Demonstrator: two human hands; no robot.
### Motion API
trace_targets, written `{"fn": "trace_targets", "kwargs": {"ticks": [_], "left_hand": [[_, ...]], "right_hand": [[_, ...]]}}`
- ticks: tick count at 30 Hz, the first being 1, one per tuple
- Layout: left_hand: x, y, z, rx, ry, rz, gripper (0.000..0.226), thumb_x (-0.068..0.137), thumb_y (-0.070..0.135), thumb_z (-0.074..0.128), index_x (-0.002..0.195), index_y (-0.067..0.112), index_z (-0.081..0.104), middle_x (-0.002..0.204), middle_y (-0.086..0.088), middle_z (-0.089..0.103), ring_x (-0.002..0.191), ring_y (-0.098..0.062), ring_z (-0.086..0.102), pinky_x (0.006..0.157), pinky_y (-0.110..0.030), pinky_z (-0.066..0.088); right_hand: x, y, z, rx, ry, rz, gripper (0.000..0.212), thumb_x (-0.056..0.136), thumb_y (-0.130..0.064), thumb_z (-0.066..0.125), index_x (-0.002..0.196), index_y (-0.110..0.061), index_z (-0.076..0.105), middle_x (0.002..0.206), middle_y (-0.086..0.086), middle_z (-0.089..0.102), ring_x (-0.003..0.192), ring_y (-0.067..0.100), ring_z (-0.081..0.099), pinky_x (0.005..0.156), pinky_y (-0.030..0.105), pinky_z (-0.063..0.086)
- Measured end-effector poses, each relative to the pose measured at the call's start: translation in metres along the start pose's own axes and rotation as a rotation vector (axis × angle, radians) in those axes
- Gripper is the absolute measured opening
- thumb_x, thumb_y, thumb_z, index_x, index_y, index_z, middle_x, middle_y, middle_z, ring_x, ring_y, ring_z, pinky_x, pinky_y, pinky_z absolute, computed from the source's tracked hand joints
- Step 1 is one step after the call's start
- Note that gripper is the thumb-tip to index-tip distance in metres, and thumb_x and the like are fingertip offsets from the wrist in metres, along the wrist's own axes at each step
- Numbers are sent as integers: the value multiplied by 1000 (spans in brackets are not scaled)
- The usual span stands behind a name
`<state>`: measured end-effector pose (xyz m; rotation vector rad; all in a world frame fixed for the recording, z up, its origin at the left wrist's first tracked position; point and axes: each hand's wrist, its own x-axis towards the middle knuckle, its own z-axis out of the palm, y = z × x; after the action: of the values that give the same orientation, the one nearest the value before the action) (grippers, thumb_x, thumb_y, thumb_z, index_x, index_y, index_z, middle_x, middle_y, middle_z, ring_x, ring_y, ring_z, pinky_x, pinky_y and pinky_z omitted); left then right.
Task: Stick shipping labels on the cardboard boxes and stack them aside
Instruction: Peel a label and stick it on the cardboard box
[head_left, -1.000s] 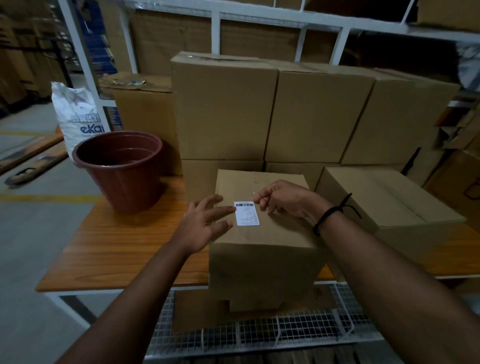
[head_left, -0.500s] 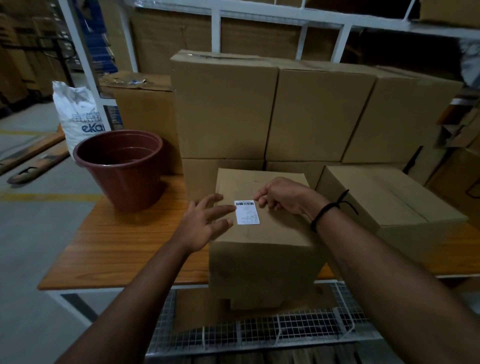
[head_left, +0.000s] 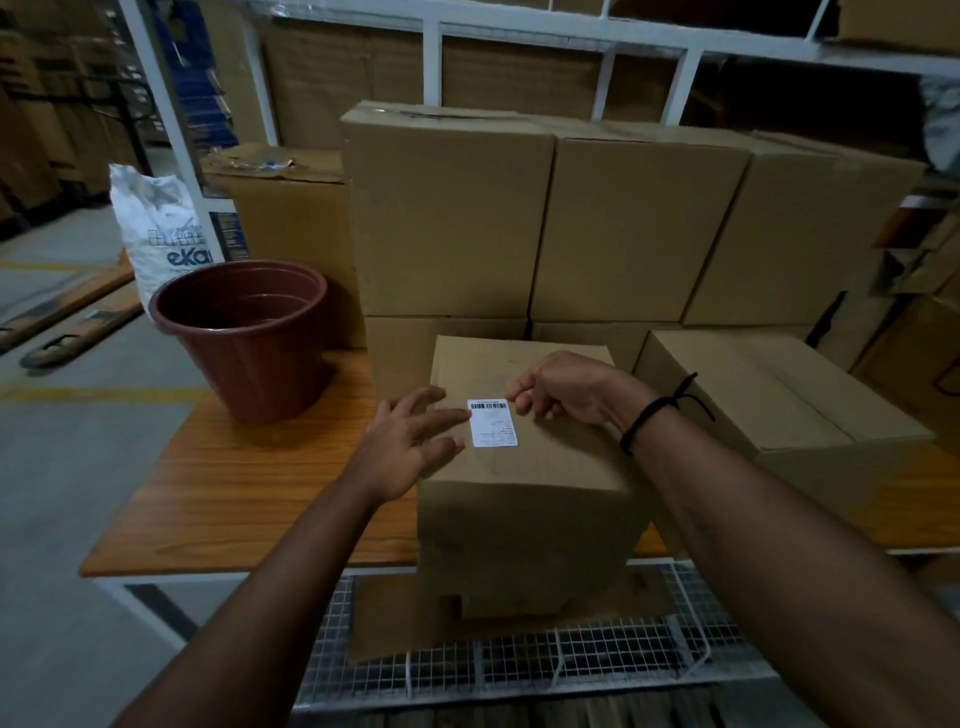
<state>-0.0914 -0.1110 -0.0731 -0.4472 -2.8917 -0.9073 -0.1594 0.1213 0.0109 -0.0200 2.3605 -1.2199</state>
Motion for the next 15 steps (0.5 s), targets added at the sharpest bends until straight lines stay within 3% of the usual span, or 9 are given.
{"fn": "trace_targets", "kwargs": {"ticks": [6,12,15], "left_hand": [[0,1,0,-36,9,-1,56,74,76,29,127,62,40,154,15,26,129,-22,26,88,-36,30],[-1,-1,2,-72,16,-5,43,79,71,38,122,67,41,152,18,26,128,-19,24,87,-37,31],[0,-1,2,-83,19,-7,45,75,76,33,119,69,41,152,19,26,129,-19,23,91,-40,35]], "right_hand": [[0,0,-1,19,8,10,42,78,17,36,99,1,69,75,6,64,59,11,48,47,21,30],[1,-1,-1,-4,-17,18,43,76,19,36,97,2,70,73,6,64,59,12,48,47,20,30],[2,1,0,0,24,3,40,79,17,36,97,2,69,75,6,64,61,12,49,48,21,30]]}}
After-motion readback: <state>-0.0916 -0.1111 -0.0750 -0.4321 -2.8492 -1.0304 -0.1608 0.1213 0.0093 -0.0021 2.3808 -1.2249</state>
